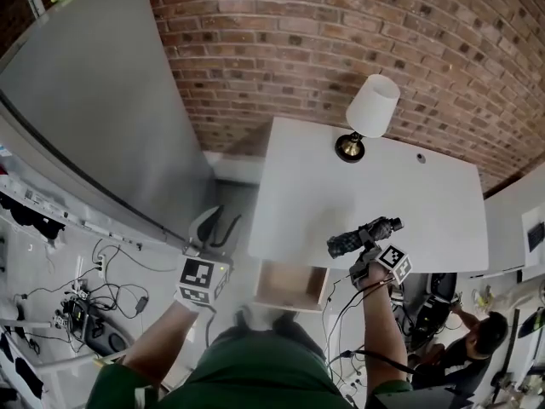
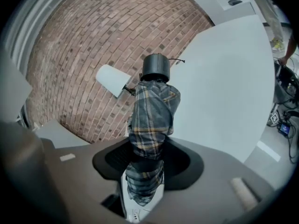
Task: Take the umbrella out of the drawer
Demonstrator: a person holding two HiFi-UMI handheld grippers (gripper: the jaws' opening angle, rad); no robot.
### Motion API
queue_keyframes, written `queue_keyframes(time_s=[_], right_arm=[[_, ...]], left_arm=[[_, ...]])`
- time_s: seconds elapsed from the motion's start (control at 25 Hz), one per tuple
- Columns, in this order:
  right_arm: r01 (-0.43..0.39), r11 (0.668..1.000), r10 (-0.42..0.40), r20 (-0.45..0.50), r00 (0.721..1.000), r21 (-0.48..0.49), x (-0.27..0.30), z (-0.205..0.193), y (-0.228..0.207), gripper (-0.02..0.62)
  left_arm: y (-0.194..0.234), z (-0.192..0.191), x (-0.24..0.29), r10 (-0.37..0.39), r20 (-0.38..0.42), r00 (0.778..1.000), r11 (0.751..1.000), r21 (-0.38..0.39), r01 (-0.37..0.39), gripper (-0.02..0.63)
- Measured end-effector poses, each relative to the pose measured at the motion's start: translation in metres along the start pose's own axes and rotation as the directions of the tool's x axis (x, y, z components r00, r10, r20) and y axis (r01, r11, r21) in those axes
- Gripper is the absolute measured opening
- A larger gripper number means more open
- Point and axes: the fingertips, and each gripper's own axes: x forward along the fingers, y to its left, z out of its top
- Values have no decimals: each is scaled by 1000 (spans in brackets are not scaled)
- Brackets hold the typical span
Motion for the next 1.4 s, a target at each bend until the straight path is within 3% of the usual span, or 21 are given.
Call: queue_keyframes(time_s=[0.12,0.48,0.68,0.84,0.96,1.08,1.16,1.24,1.4], right_arm=[[25,998,-22,-39,999,61,25,18,-23,186],[118,987,-103,-132,986,112,76,33,-67,199],[157,988,-157,-127,979,-6,77,40,-69,210],[155,985,-160,-70,985,-71,63,59,-57,210],[166,967,-167,15,986,-191,46,81,-35,210],[148,928,-118,107,987,-342,27,100,9,209],[136,884,-77,147,986,-447,15,106,44,209],[132,812,-36,176,984,-569,3,105,79,207],[119,629,77,214,974,-768,-27,95,151,174]], left_arm=[[-3,0,17,34,-18,999,999,-2,-34,163],[-5,-1,54,89,-53,995,996,8,-89,163],[-5,2,66,86,-45,995,996,-7,-87,163],[-3,3,71,74,-31,997,997,-12,-74,163],[2,10,71,74,-9,997,997,-21,-74,163],[10,19,67,70,16,997,997,-18,-70,161],[16,25,63,71,32,997,997,-16,-71,161],[21,31,56,72,46,996,997,-14,-72,161],[26,44,45,63,76,995,998,-3,-63,160]])
